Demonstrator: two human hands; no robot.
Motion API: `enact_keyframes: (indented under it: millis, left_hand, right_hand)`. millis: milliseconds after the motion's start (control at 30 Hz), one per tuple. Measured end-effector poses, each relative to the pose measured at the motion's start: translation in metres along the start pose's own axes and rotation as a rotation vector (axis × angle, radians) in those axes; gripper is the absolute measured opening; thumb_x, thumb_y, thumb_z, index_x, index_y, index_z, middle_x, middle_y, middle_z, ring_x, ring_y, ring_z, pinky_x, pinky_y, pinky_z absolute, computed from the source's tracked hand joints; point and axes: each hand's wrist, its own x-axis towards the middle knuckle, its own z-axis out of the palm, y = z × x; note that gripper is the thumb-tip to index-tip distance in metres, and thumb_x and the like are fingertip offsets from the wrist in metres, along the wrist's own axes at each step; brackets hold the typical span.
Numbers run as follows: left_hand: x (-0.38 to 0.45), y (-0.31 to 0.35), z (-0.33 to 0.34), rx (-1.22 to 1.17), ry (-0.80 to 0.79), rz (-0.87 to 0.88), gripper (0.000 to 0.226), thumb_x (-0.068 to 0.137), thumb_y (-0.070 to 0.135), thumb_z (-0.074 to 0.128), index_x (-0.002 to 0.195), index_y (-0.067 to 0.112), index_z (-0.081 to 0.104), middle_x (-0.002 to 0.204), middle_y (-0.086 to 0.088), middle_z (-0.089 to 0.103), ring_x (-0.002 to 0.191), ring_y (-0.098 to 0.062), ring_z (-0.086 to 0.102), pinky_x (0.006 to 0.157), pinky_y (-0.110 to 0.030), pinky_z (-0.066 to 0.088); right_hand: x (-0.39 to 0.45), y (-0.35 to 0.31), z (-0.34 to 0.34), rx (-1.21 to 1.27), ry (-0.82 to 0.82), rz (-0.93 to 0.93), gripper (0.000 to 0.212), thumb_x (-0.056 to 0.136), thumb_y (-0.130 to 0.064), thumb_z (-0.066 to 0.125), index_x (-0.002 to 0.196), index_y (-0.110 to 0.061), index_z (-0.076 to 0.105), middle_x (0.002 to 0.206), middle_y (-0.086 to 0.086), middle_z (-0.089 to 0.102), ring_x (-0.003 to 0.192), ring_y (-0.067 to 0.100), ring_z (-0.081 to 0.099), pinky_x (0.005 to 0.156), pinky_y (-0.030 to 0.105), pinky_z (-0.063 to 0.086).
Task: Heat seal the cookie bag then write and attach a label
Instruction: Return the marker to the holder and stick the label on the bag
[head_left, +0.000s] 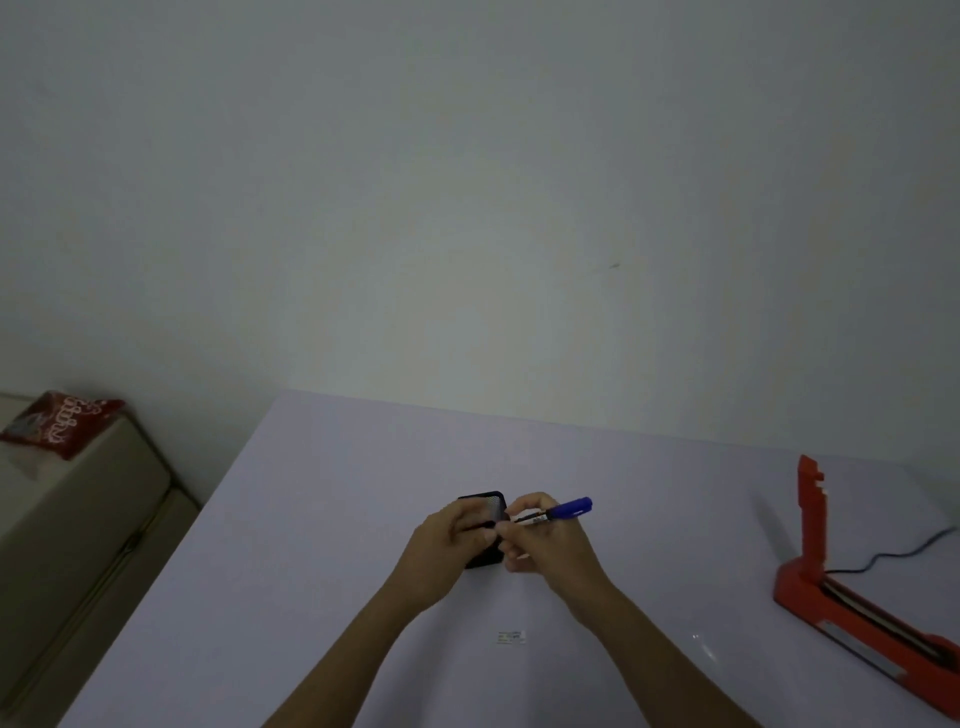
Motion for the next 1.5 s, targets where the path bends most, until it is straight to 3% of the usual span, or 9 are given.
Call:
enact_keyframes:
  millis: [100,233,467,633,867,1000,1133,1300,1500]
  left_hand:
    - [0.015,-0.018,-0.002,0.135,0.086,-0.131,0.038,0.094,0.028,0.056,0.131,0.023,0.048,0.124,0.013,0.05,0.103,-0.002,0.055,0.082,-0.01,0.04]
    - [0.025,-0.06,-0.006,0.284,0.122,-0.301,0.037,0.094,0.032,0.054,0.127,0.015,0.053,0.133,-0.006,0.053,0.12,-0.018,0.051,0.096,-0.027,0.039]
    - [0.026,-0.09,-0.005,0.261,0.101,-0.463,0.035,0.093,0.03,0.056,0.123,0.012,0.056,0.121,-0.01,0.061,0.109,-0.022,0.058,0.095,-0.032,0.046]
    - [0.026,-0.103,0.003,0.211,0.07,-0.509,0.033,0.092,0.027,0.057,0.12,0.01,0.057,0.117,-0.011,0.062,0.106,-0.025,0.06,0.094,-0.034,0.049]
    - [0.032,-0.102,0.019,0.076,0.055,-0.546,0.014,0.094,0.017,0.052,0.105,0.012,0.059,0.098,-0.005,0.058,0.079,-0.016,0.056,0.059,-0.02,0.042]
    - [0.036,-0.107,0.024,0.043,0.054,-0.562,0.01,0.094,0.015,0.052,0.099,0.012,0.06,0.092,-0.004,0.059,0.073,-0.014,0.055,0.058,-0.021,0.041]
    - [0.038,-0.117,0.031,0.025,0.03,-0.598,0.009,0.095,0.017,0.051,0.097,0.013,0.058,0.085,-0.002,0.057,0.071,-0.012,0.052,0.058,-0.022,0.041]
    - [0.036,-0.137,0.048,0.054,-0.017,-0.663,0.015,0.096,0.022,0.051,0.084,0.014,0.055,0.081,-0.002,0.054,0.074,-0.015,0.052,0.059,-0.022,0.041]
    - [0.038,-0.162,0.068,0.116,-0.036,-0.638,0.016,0.093,0.02,0.052,0.081,0.013,0.06,0.076,-0.002,0.057,0.07,-0.014,0.051,0.063,-0.024,0.043]
  right_hand:
    - [0.027,0.022,-0.004,-0.086,0.113,0.037,0.012,0.083,-0.007,0.068,0.091,-0.008,0.059,0.08,0.013,0.069,0.067,0.019,0.066,0.061,0.027,0.057]
    - [0.054,0.041,-0.005,-0.175,0.113,0.087,0.009,0.088,-0.022,0.065,0.094,-0.017,0.061,0.09,0.008,0.07,0.071,0.016,0.067,0.061,0.025,0.057]
    - [0.076,0.058,-0.003,-0.235,0.0,0.203,0.008,0.089,-0.018,0.06,0.093,-0.015,0.067,0.092,0.012,0.071,0.065,0.017,0.062,0.071,0.036,0.058]
    - [0.078,0.062,-0.004,-0.169,0.013,0.252,0.01,0.088,-0.015,0.063,0.096,-0.012,0.067,0.087,0.011,0.07,0.063,0.017,0.06,0.065,0.03,0.057]
    - [0.072,0.065,-0.008,-0.13,0.017,0.29,0.02,0.087,-0.02,0.066,0.105,-0.013,0.064,0.096,0.017,0.071,0.066,0.019,0.061,0.063,0.029,0.056]
    - [0.065,0.07,-0.017,-0.052,0.071,0.281,0.02,0.088,-0.03,0.064,0.105,-0.022,0.058,0.092,0.013,0.072,0.066,0.02,0.063,0.06,0.03,0.053]
    - [0.052,0.106,-0.035,-0.094,0.266,0.324,0.012,0.09,-0.022,0.058,0.098,-0.013,0.061,0.082,0.013,0.069,0.064,0.02,0.062,0.06,0.031,0.054]
    - [0.031,0.163,-0.048,-0.239,0.195,0.568,0.014,0.084,-0.009,0.053,0.074,-0.005,0.062,0.068,0.011,0.061,0.058,0.022,0.054,0.057,0.028,0.048]
    - [0.034,0.182,-0.033,-0.482,0.179,0.467,0.014,0.083,-0.026,0.069,0.089,-0.013,0.067,0.082,0.001,0.066,0.081,0.019,0.063,0.07,0.027,0.049]
